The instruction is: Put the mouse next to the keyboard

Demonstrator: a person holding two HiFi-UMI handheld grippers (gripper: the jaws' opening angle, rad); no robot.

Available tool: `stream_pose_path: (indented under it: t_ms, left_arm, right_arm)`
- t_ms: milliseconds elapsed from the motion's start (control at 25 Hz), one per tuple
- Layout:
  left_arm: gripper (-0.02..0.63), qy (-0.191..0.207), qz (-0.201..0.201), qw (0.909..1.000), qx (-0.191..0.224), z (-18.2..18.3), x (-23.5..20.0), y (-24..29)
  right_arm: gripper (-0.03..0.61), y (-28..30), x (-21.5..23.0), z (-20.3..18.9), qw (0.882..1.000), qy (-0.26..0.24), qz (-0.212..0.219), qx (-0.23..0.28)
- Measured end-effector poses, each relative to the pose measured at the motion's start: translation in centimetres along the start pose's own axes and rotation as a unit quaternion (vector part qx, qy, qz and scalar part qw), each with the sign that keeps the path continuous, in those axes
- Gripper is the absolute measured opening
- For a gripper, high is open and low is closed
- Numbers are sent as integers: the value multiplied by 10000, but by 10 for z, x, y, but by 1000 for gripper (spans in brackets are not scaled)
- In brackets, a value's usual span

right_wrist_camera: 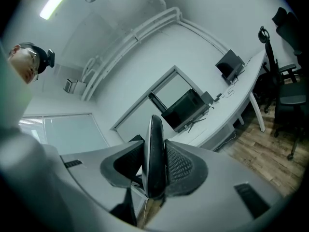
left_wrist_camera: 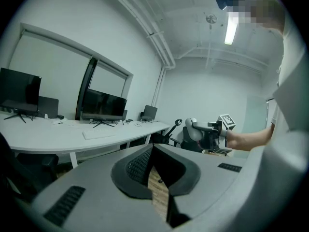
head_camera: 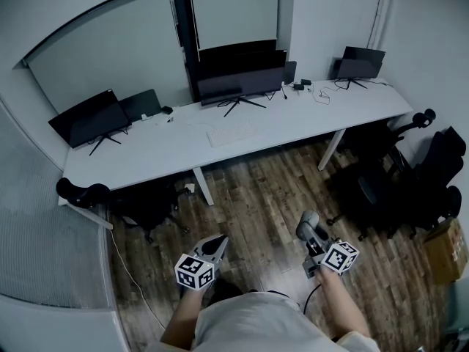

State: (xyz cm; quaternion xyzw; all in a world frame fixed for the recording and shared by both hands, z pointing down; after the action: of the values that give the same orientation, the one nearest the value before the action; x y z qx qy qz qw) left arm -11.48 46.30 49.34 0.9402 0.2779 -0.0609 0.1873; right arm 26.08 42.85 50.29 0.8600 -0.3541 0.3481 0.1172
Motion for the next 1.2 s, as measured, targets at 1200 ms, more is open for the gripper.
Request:
stream_pose_path:
  t_ms: [1200]
  left_arm:
    - [17,104,-617,9980,-75,50,-93,115]
  right_arm:
    - [147,104,53,36,9992,-45,-385,43]
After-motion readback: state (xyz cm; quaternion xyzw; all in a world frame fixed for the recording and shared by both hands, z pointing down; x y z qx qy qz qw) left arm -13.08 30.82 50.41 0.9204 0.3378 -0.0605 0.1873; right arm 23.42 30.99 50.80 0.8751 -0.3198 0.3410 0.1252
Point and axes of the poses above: the fingertips, and each gripper's own axes: y forward along the fingers, x to its right, z out of its top, the point moved 9 cm from there along -y, backward along the fingers, and after that the axes turned 7 degrees about z, right-handed, at the moved point
